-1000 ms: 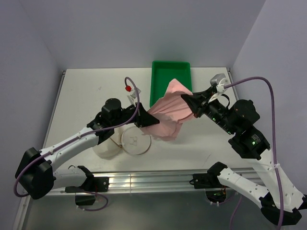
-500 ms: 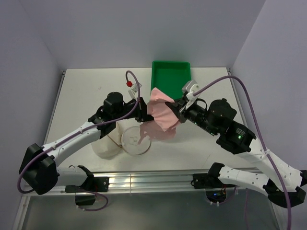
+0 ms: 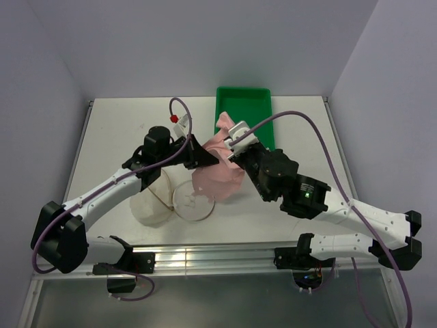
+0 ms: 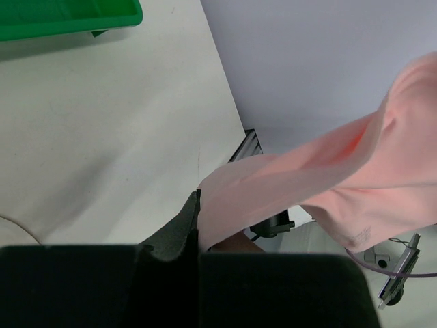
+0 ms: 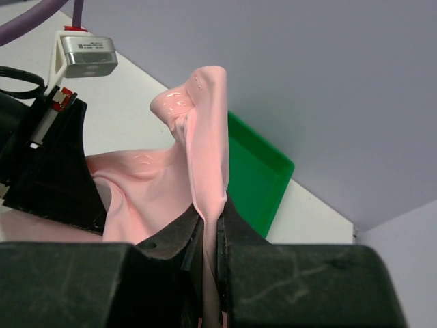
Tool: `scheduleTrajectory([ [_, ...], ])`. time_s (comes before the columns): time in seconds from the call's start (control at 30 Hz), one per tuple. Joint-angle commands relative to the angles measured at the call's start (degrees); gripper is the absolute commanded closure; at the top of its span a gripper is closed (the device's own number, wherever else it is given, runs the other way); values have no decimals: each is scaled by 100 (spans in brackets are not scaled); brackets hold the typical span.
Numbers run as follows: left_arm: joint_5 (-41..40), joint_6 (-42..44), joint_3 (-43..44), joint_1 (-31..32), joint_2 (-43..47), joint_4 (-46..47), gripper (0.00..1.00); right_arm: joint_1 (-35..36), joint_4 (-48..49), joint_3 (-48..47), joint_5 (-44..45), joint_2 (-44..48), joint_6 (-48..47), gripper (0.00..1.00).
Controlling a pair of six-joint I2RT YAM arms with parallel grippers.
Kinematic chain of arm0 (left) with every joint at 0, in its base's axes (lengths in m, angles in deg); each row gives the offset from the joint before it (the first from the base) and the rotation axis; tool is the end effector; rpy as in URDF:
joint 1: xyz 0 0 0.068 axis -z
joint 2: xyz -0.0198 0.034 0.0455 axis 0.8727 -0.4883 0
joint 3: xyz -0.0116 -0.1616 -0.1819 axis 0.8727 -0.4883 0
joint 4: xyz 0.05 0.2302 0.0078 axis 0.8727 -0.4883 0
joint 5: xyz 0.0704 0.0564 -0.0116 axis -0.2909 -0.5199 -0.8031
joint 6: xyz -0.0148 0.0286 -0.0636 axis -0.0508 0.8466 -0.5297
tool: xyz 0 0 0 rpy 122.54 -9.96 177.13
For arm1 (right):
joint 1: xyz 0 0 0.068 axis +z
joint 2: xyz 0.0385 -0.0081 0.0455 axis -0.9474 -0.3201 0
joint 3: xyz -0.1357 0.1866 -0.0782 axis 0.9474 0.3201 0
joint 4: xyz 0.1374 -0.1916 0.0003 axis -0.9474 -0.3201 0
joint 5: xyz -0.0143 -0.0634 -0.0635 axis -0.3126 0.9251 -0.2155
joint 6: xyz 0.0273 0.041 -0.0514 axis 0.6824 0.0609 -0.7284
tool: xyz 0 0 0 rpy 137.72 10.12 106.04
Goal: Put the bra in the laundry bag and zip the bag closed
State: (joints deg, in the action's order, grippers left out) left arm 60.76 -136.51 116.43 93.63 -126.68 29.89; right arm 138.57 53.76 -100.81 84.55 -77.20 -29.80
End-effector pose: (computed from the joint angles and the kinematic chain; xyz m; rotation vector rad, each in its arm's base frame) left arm 0.2365 -0.1913 0.2716 0.0842 2.1366 -1.5164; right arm 0.1212 0.1860 0.4012 -0.6762 1.4205 -0.0274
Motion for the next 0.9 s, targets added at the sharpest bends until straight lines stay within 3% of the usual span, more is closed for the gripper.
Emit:
scheduleTrajectory([
  [0.0, -99, 14, 24, -25, 182, 88, 100, 43, 816, -283, 320, -124, -629, 93],
  [0.17, 23, -20, 77, -43, 236, 62, 100, 78, 449, -398, -629, -115, -172, 92],
  [0.3, 84, -99, 208, -183, 113, 44, 100, 429, -150, -443, -824, -107, 268, 89],
  [0.37, 163, -117, 323, -315, -44, 62, 100, 727, -360, -364, -956, -27, 539, 79],
  [0.4, 207, -170, 375, -376, -98, 88, 100, 807, -492, -355, -1017, -10, 645, 67],
  [0.5, 304, -337, 376, -570, -125, 307, 100, 1019, -1072, -346, -1358, 113, 1146, 48],
  [0.7, 225, -293, 324, -693, 68, 246, 100, 1019, -1399, 23, -2353, 780, 1753, 28],
  [0.87, -2, -224, 86, -711, 402, 379, 100, 502, -960, 471, -3020, 1211, 1999, 21],
])
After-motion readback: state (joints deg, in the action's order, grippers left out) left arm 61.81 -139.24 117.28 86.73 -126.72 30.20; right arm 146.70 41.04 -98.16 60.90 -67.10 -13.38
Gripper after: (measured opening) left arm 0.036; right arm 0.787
